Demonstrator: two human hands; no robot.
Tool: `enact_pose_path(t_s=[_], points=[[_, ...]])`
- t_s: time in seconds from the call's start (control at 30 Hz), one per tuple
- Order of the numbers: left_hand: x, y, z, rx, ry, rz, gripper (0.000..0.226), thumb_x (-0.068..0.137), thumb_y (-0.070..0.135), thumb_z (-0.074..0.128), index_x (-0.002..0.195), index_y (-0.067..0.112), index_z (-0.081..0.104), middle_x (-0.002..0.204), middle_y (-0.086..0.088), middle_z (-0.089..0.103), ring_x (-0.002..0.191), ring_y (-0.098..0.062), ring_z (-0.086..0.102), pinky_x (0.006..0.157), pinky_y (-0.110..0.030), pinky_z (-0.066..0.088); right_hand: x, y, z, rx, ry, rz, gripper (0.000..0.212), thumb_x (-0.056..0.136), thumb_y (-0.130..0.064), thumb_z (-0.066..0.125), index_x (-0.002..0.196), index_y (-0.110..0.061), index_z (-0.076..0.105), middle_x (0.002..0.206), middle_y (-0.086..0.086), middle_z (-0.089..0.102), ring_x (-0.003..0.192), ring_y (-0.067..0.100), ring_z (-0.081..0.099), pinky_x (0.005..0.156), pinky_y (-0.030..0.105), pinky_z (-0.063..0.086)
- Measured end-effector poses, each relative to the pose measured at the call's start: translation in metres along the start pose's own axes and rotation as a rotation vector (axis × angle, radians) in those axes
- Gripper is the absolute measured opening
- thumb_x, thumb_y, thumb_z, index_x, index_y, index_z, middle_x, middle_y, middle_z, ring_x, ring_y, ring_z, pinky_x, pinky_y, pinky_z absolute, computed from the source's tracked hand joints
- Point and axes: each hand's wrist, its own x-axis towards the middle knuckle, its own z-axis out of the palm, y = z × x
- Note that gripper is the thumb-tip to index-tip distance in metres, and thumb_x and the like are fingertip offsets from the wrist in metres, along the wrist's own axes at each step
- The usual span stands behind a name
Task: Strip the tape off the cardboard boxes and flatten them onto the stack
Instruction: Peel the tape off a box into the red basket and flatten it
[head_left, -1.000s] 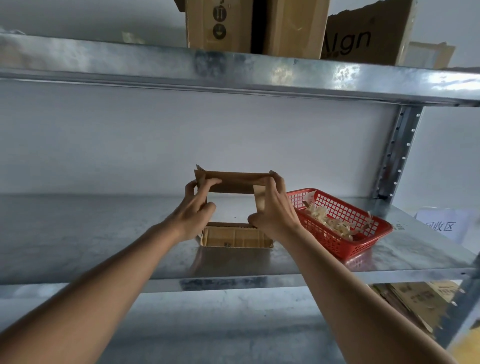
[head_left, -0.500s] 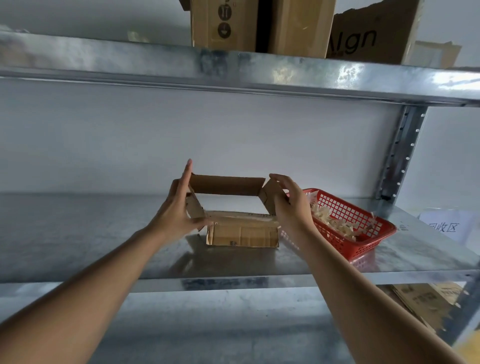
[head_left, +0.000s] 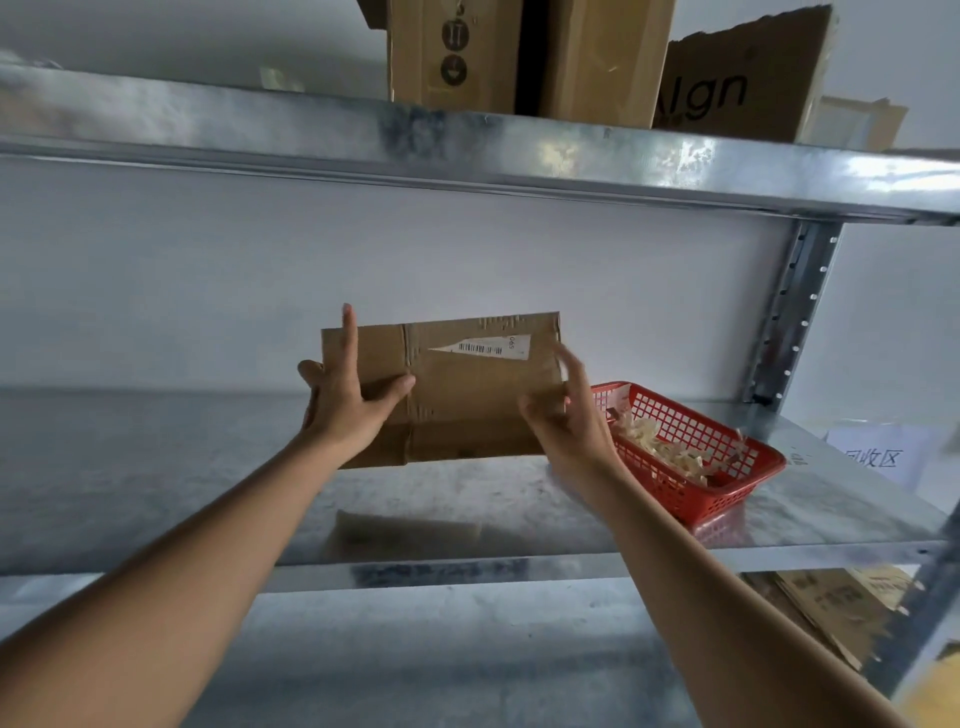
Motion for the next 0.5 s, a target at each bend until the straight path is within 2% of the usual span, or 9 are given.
enact_pose_path(t_s=[0.07, 0.1, 0.17, 0.2, 0.27, 0.33, 0.4, 0.5], points=[[0.003, -0.004, -0.003, 0.052, -0.081, -0.048, 0.103, 0.085, 0.072, 0.065, 0.155, 0.062, -0.011, 0.139, -0.02, 0.026, 0.129, -0.048, 0.047, 0.114, -0.05, 0.038, -0.002, 0.002, 0.007, -0.206, -0.014, -0.01, 0.059, 0.096, -0.033, 0.071, 0.146, -0.049, 0.043, 0.128, -0.006, 0.06, 0.106, 0.011, 0.065, 0.087, 0.041, 0.062], [0.004, -0.007, -0.004, 0.067, -0.115, -0.069, 0.101, 0.085, 0.075, 0.063, 0.158, 0.058, -0.005, 0.141, -0.019, 0.022, 0.13, -0.048, 0.048, 0.115, -0.048, 0.037, -0.004, -0.001, 0.009, -0.205, -0.017, 0.02, 0.058, 0.093, -0.037, 0.074, 0.143, -0.05, 0.047, 0.126, -0.007, 0.06, 0.101, 0.016, 0.068, 0.079, 0.046, 0.064], [0.005, -0.013, -0.005, 0.068, -0.154, -0.098, 0.1, 0.083, 0.079, 0.06, 0.162, 0.05, 0.004, 0.143, -0.014, 0.02, 0.131, -0.044, 0.051, 0.116, -0.046, 0.037, -0.007, -0.003, 0.009, -0.052, 0.006, 0.098, 0.063, 0.091, -0.029, 0.079, 0.144, -0.047, 0.049, 0.125, -0.009, 0.061, 0.079, 0.025, 0.074, 0.06, 0.045, 0.063], [0.005, -0.015, -0.006, 0.067, -0.163, -0.094, 0.102, 0.081, 0.083, 0.058, 0.162, 0.048, 0.008, 0.143, -0.012, 0.022, 0.131, -0.041, 0.052, 0.117, -0.046, 0.038, -0.008, -0.003, 0.009, 0.041, 0.01, 0.125, 0.068, 0.09, -0.021, 0.08, 0.146, -0.045, 0.049, 0.125, -0.009, 0.062, 0.077, 0.027, 0.076, 0.059, 0.044, 0.064], [0.003, -0.019, -0.006, 0.087, -0.181, -0.071, 0.102, 0.081, 0.084, 0.057, 0.163, 0.042, 0.014, 0.14, -0.009, 0.024, 0.133, -0.039, 0.049, 0.116, -0.046, 0.041, -0.013, -0.005, 0.007, 0.137, -0.01, 0.145, 0.077, 0.087, -0.009, 0.082, 0.15, -0.039, 0.048, 0.128, -0.012, 0.063, 0.095, 0.015, 0.075, 0.075, 0.039, 0.065], [-0.002, -0.023, -0.006, 0.127, -0.203, -0.053, 0.099, 0.084, 0.08, 0.057, 0.164, 0.037, 0.017, 0.134, -0.007, 0.022, 0.132, -0.039, 0.047, 0.115, -0.047, 0.043, -0.019, -0.008, 0.008, 0.171, -0.054, 0.187, 0.086, 0.085, 0.0, 0.081, 0.154, -0.034, 0.043, 0.128, -0.016, 0.061, 0.104, -0.002, 0.069, 0.085, 0.029, 0.062], [-0.008, -0.023, -0.005, 0.17, -0.221, -0.03, 0.098, 0.086, 0.079, 0.055, 0.164, 0.035, 0.018, 0.134, -0.007, 0.02, 0.132, -0.04, 0.047, 0.113, -0.047, 0.044, -0.028, -0.013, 0.013, 0.198, -0.047, 0.235, 0.088, 0.085, 0.001, 0.08, 0.156, -0.033, 0.04, 0.131, -0.013, 0.06, 0.107, 0.0, 0.068, 0.087, 0.028, 0.06], [-0.02, -0.021, -0.002, 0.2, -0.244, 0.021, 0.093, 0.088, 0.079, 0.051, 0.164, 0.034, 0.019, 0.142, -0.009, 0.017, 0.133, -0.041, 0.047, 0.111, -0.047, 0.045, -0.044, -0.016, 0.019, 0.161, 0.068, 0.224, 0.08, 0.089, -0.016, 0.081, 0.154, -0.039, 0.041, 0.141, -0.008, 0.062, 0.118, 0.007, 0.067, 0.098, 0.034, 0.058]])
